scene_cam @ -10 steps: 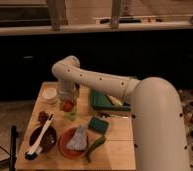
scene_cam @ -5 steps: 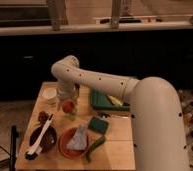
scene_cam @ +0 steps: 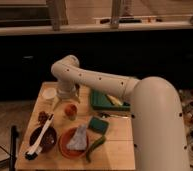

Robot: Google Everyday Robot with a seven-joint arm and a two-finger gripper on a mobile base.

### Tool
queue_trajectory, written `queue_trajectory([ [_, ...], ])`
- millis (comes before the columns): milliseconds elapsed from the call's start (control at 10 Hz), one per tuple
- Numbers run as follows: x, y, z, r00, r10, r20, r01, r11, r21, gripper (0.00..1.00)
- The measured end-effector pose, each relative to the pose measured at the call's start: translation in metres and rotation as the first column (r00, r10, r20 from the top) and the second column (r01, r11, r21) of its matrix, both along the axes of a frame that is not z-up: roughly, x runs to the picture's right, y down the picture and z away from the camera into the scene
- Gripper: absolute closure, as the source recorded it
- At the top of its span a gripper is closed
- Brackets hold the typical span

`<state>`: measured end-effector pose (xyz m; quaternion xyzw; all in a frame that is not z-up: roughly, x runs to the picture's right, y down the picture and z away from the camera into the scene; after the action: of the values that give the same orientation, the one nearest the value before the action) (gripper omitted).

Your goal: Place apple in plastic cup

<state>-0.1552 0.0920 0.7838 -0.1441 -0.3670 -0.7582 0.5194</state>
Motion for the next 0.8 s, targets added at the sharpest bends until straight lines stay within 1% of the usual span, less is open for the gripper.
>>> queue_trajectory([
  [300, 0.0010, -0.0023, -0.0006, 1.000, 0.004, 0.000, -0.004, 0.9999, 0.010, 0.20],
  [800, 0.0030, -0.0091, -0.0037, 1.000, 0.015, 0.007, -0.015, 0.9985, 0.052, 0.20],
])
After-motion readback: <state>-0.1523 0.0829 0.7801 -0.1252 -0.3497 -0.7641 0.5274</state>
